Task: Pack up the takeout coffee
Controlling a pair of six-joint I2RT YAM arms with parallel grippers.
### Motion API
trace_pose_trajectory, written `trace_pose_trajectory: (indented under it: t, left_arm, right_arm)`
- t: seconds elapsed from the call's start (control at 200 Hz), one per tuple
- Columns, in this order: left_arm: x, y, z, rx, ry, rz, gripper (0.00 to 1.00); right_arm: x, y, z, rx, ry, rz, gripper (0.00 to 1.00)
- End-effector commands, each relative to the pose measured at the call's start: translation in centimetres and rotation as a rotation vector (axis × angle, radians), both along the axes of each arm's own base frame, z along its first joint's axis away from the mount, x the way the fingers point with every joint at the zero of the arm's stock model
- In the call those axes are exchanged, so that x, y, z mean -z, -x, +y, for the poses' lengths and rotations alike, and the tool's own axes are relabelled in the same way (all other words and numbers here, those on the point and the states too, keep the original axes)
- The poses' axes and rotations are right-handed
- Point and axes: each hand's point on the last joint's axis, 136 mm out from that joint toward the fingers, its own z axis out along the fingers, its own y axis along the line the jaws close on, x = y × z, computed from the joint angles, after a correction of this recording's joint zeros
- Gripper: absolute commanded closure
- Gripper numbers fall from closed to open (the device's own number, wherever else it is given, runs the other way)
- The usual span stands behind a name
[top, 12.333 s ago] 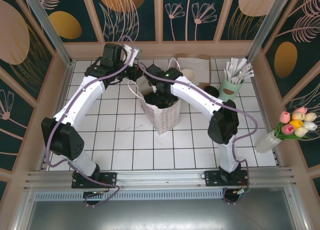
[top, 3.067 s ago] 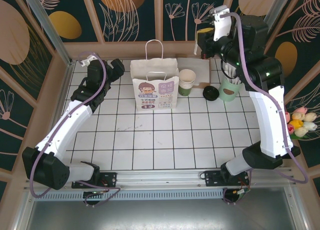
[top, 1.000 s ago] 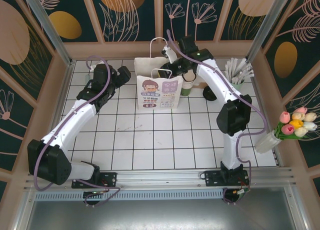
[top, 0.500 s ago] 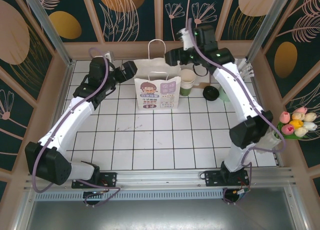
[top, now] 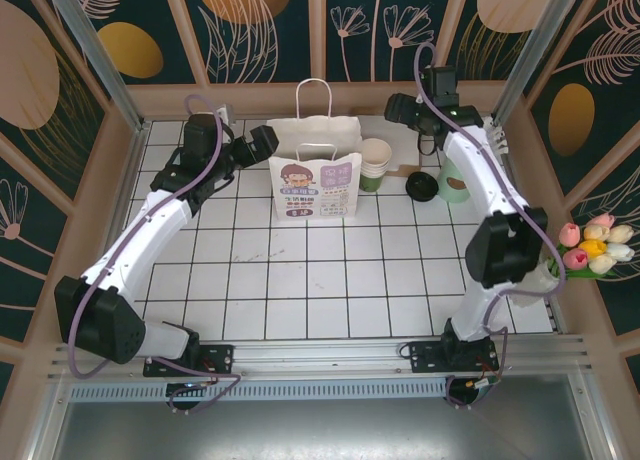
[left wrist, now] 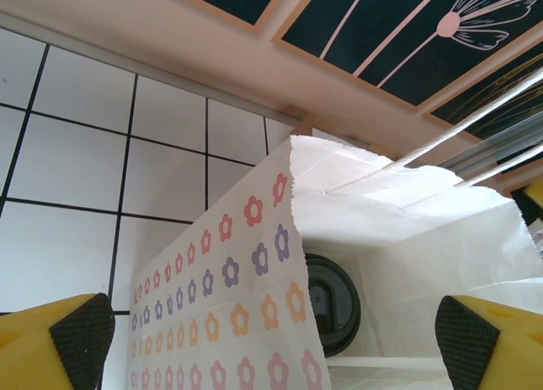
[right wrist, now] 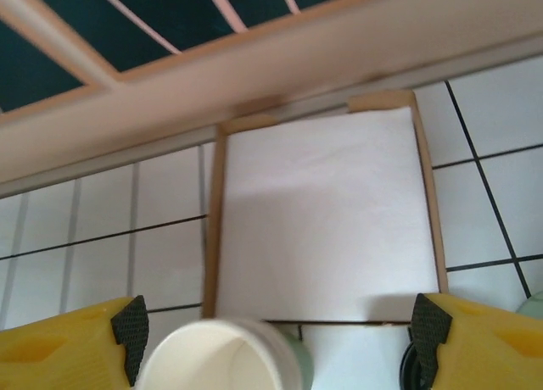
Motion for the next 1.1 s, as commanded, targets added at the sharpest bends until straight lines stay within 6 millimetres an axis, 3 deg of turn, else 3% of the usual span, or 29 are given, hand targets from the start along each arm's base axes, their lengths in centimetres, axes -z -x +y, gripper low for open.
trace_pose_trajectory:
  t: [0.0, 0.185, 0.315, 0.44, 0.56, 0.796, 0.986, 1.091]
  left_arm:
    - [-0.5, -0.4, 0.5, -0.024, -0.006, -0.009, 0.01]
    - [0.0, -0.1, 0.8, -0.031, -0.022, 0.008, 0.01]
    - [0.1, -0.2, 0.8, -0.031, -0.024, 0.011, 0.01]
    - [0.2, -0.3, 0.8, -0.032, -0.026, 0.014, 0.01]
    - [0.4, -0.4, 0.7, -0.031, -0.023, 0.021, 0.01]
    - [0.8, -0.4, 0.6, -0.03, -0.017, 0.033, 0.01]
    - [1.0, -0.5, 0.5, -0.029, -0.019, 0.037, 0.01]
    - [1.0, -0.6, 0.4, -0.025, -0.018, 0.038, 0.01]
  right_arm:
    - [2.0, -2.3, -1.1, 0.065, 0.008, 0.038, 0.19]
    - [7.3, -4.8, -2.4, 0.123, 0.067, 0.14, 0.24]
    - [11.2, -5.7, -1.7, 0.068, 0.024, 0.209, 0.3]
    - [14.1, -5.7, -0.5, 0.001, 0.008, 0.29, 0.31]
    - [16.7, -5.4, -0.6, -0.007, 0.041, 0.35, 0.28]
    - [19.7, -5.1, -0.5, -0.01, 0.1, 0.398, 0.28]
    - [21.8, -5.0, -1.0, -0.002, 0.2, 0.437, 0.4]
    - [21.4, -5.1, -0.5, -0.028, 0.232, 0.417, 0.51]
